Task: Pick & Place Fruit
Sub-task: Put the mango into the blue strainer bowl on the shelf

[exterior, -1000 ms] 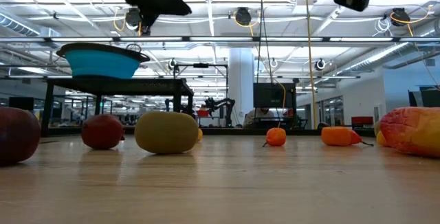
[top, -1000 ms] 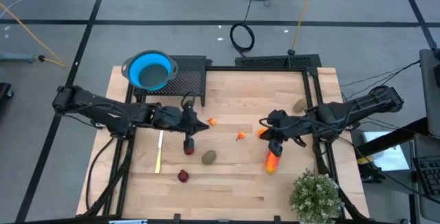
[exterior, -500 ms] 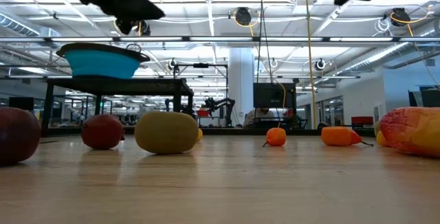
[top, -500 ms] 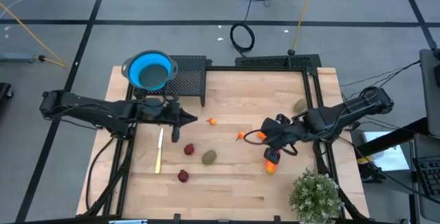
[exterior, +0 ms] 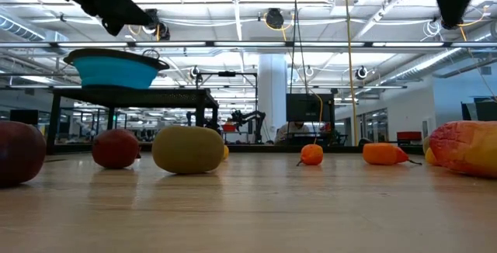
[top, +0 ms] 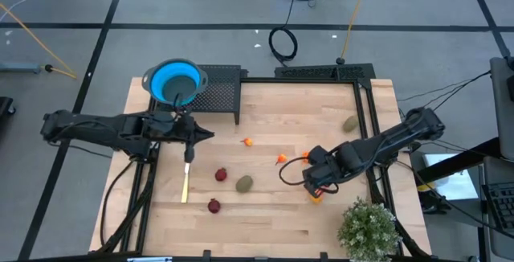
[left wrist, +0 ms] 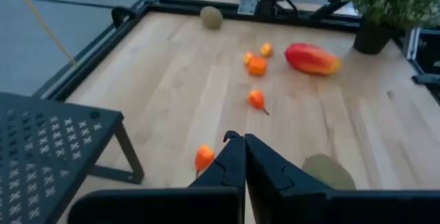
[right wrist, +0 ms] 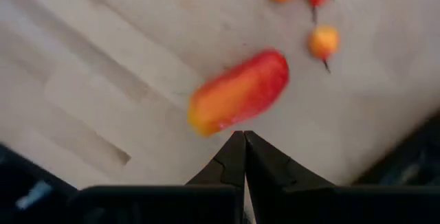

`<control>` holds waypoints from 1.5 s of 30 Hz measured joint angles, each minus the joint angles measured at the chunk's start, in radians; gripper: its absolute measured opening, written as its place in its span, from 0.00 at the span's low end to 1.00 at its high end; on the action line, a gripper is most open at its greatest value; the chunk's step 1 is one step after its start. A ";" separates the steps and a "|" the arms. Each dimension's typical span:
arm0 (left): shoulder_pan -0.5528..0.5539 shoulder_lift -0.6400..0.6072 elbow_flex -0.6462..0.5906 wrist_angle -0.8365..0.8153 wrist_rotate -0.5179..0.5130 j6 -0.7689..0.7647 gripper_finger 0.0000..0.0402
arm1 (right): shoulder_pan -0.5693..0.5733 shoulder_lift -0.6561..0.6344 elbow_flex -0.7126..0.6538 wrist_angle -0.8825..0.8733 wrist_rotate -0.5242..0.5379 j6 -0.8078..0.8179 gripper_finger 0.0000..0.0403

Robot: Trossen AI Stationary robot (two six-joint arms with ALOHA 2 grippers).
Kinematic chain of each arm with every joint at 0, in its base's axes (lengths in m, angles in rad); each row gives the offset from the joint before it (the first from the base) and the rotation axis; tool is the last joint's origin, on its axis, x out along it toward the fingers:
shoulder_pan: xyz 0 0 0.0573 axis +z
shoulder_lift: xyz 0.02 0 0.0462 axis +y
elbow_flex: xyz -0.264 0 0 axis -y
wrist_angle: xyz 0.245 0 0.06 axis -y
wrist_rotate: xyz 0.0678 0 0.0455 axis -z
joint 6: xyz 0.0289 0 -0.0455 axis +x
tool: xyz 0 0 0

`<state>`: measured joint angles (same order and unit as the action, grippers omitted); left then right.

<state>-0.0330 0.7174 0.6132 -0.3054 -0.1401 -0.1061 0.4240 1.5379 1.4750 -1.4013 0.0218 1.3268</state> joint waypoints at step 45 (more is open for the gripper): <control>-0.001 -0.511 -0.193 -0.178 0.010 -0.111 0.01 | 0.001 -0.006 -0.324 0.325 -0.025 0.402 0.64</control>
<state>-0.0341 0.2062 0.4198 -0.4839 -0.1299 -0.2172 0.4248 1.5322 1.1507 -1.0767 -0.0035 1.7286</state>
